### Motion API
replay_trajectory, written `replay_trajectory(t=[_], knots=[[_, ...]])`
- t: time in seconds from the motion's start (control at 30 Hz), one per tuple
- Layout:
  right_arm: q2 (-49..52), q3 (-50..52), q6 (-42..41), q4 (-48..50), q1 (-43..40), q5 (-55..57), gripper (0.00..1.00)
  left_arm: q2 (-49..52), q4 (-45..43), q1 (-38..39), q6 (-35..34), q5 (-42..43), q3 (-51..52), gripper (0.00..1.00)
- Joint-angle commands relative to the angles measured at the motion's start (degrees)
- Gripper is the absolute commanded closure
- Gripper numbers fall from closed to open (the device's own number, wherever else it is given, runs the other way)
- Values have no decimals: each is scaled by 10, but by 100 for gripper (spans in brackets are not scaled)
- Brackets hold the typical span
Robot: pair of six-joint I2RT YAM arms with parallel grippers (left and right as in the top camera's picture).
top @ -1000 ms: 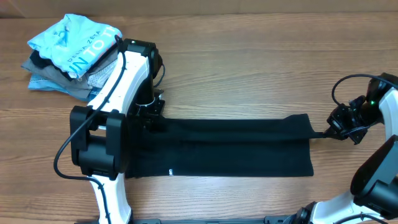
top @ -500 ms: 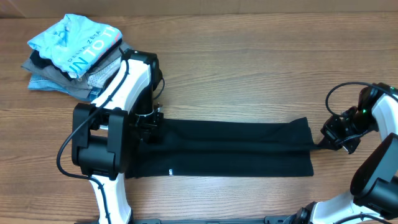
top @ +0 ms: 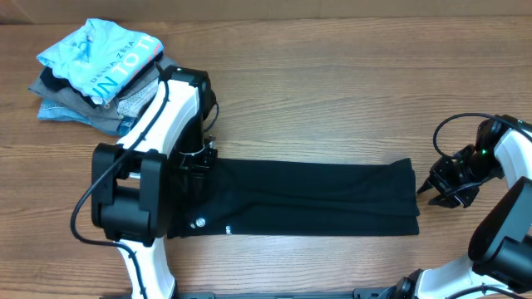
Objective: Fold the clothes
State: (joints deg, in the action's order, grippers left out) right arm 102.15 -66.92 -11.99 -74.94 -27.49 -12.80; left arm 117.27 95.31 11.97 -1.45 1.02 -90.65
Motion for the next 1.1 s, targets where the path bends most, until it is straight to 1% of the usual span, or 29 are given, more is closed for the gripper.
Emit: replay_trajectory(t=[0.0,0.03,0.17,0.27,0.33,0.47,0.6,0.8,0.9,1.0,1.07], knots=[[-14,-9,1,29,2,-24,58,-38,-21,-3,-3,1,2,64],[-14,-9,0,44,2,-28,56,-42,-37,-4,-4,4,2,59],[-13,-1,0,100,7,-50,56,-51,-109,-4,-3,24,2,51],[-13,21,1,141,21,-58,54,-51,-151,-4,-3,24,14,45],[-12,39,12,161,31,-76,55,-51,-173,-4,-3,24,31,44],[-12,62,19,179,53,-76,56,-51,-205,-5,-2,21,76,44],[-12,63,-2,164,54,-48,62,-51,-225,-5,0,13,111,44],[-12,67,-13,137,54,-15,61,-51,-282,-10,2,14,153,45],[-12,70,-18,133,54,-14,62,-51,-299,-11,2,14,167,46],[-12,70,-29,131,54,-14,66,-51,-311,-11,1,14,170,46],[-12,70,-31,129,54,-14,66,-51,-317,-11,2,14,170,46]])
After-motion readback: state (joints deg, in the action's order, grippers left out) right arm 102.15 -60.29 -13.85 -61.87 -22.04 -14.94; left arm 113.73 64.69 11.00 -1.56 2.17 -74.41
